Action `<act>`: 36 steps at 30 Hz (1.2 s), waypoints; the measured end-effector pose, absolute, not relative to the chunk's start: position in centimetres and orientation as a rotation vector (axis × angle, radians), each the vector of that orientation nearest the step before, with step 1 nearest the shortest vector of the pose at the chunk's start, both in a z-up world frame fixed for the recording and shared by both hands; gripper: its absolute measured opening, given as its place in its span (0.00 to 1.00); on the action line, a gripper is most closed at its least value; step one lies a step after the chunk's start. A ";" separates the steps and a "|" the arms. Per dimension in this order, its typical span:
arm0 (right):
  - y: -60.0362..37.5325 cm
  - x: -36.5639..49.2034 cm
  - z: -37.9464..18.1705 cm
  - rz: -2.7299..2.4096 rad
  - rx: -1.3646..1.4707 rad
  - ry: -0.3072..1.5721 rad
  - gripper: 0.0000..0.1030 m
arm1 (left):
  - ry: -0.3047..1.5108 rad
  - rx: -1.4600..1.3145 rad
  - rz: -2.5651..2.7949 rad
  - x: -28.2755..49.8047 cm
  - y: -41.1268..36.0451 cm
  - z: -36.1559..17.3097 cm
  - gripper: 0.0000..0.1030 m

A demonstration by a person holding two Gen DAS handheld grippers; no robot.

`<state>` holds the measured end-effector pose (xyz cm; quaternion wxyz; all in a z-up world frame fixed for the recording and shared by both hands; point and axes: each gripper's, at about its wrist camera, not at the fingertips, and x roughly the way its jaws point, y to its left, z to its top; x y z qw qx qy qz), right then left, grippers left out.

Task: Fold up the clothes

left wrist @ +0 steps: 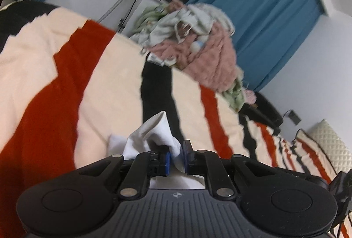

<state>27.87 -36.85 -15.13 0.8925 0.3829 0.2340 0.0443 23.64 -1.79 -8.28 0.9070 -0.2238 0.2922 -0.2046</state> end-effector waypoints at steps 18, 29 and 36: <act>-32.4 26.7 -14.6 0.104 0.361 0.632 0.34 | 0.645 -0.105 -0.333 22.2 -5.3 -9.8 0.79; -30.6 27.9 -16.2 0.065 0.231 0.652 0.34 | 0.710 -0.064 -0.288 22.1 -5.2 -11.2 0.81; -30.6 21.5 -11.7 0.139 0.186 0.559 0.34 | 0.687 -0.059 -0.326 17.4 -3.3 -9.0 0.81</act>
